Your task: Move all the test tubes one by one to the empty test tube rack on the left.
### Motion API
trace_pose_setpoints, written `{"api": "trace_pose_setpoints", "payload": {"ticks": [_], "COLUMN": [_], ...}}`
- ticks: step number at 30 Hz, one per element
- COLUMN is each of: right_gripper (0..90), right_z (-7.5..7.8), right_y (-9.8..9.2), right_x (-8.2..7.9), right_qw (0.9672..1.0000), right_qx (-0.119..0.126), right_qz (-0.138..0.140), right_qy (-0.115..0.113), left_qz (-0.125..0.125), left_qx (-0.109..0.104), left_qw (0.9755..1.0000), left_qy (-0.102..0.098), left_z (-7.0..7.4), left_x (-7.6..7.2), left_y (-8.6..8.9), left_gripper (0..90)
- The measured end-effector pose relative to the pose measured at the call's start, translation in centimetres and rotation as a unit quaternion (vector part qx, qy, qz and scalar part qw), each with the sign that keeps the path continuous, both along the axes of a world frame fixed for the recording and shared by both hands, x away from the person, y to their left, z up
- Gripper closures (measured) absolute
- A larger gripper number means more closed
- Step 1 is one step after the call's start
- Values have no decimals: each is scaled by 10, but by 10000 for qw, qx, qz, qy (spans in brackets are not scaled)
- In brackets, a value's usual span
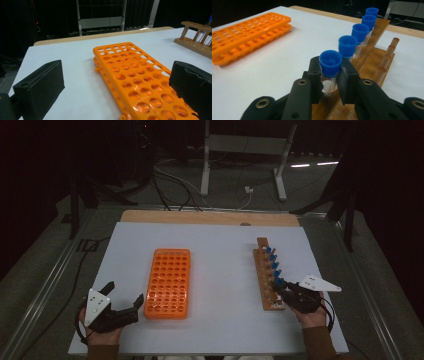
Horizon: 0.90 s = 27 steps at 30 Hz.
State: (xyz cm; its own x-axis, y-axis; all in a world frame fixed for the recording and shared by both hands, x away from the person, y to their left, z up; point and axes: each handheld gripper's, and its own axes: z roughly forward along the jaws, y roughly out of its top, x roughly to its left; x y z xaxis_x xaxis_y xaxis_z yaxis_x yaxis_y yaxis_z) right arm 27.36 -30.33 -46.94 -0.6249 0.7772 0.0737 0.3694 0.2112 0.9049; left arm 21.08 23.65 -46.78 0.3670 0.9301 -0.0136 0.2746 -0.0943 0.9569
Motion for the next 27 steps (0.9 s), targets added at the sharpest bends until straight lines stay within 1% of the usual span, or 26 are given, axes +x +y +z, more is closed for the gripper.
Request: {"api": "trace_pose_setpoints", "payload": {"ticks": [4,8,11,12,15,17,20,22,23,25,27], "right_gripper": [754,763,771,771,772,772,772,772,772,772,772], "right_z": [1,-1,1,3,7,11,16,21,23,29,35], "right_y": [3,6,5,5,5,4,1,-1,-1,-2,-3], "right_x": [-1,0,1,0,-2,-3,-4,-5,-5,-6,-6], "right_qw": [9999,9997,9998,9998,9998,9998,10000,10000,9999,9999,9999], "right_qx": [-109,-224,-183,-194,-199,-163,-47,-27,-25,-34,-25], "right_qz": [11,16,46,54,51,35,33,36,38,53,65], "right_qy": [-28,19,57,48,-24,-58,-69,-80,-97,-140,-156], "left_qz": [-11,-49,-97,-100,-147,-195,-342,-366,-426,-431,-500], "left_qx": [5,-3,22,69,63,44,5,0,-22,9,-48], "left_qw": [10000,10000,9999,9999,9999,9998,9994,9993,9991,9991,9987], "left_qy": [16,28,43,47,40,39,68,66,61,28,-44], "left_z": [0,0,2,2,4,5,4,4,4,4,5], "left_x": [0,0,0,0,0,0,0,0,1,1,1], "left_y": [-1,-2,-5,-5,-7,-8,-8,-8,-8,-9,-9], "left_gripper": [7,7,7,8,7,8,8,7,7,8,7]}}
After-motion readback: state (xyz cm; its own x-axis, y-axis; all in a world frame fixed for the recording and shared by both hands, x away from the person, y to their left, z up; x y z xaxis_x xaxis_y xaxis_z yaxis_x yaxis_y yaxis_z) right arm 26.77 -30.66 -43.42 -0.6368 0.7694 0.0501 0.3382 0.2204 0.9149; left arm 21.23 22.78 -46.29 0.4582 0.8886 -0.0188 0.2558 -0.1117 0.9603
